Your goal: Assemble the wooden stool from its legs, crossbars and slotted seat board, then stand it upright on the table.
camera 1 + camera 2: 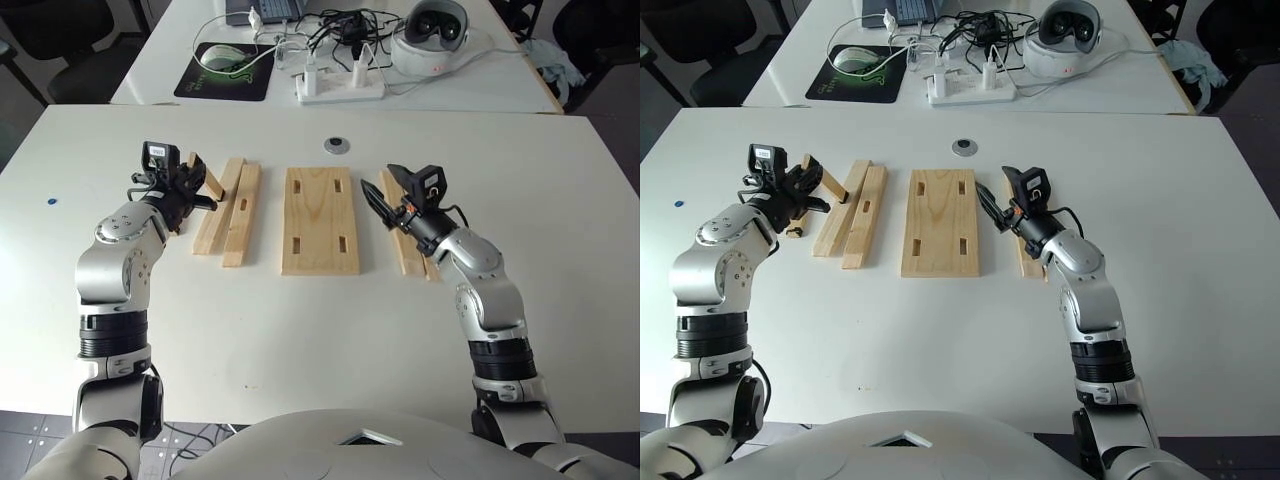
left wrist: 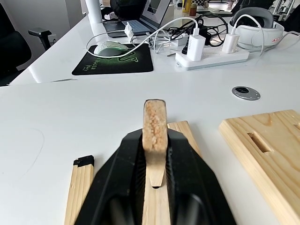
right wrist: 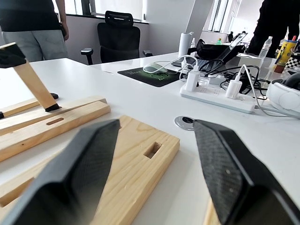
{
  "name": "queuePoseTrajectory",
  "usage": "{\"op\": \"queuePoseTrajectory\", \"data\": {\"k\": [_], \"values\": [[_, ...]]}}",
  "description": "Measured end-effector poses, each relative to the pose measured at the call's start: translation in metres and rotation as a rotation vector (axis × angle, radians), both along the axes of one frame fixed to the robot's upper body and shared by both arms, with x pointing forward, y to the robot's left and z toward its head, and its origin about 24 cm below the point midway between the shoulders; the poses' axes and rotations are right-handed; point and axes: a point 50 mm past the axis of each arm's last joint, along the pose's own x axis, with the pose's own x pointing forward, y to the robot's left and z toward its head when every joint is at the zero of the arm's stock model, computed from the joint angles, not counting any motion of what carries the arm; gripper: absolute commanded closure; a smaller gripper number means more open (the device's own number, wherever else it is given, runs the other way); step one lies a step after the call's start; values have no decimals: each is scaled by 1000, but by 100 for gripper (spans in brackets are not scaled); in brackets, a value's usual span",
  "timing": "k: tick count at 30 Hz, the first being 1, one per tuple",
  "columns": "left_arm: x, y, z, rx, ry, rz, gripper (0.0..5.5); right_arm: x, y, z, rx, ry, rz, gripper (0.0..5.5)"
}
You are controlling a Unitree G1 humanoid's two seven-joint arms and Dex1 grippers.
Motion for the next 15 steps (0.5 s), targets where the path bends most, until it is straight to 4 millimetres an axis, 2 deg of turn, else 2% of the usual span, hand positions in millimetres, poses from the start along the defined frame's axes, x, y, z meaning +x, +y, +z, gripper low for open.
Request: {"op": "queuePoseTrajectory", "data": {"k": [4, 11, 15], "values": [[0, 0, 2, 13, 26, -8, 507, -5, -1, -4, 11, 11, -28, 258], [21, -1, 9, 28, 70, -59, 507, -8, 7, -6, 39, 14, -36, 258], [25, -1, 10, 31, 79, -70, 507, -8, 8, -6, 38, 15, -31, 258]]}}
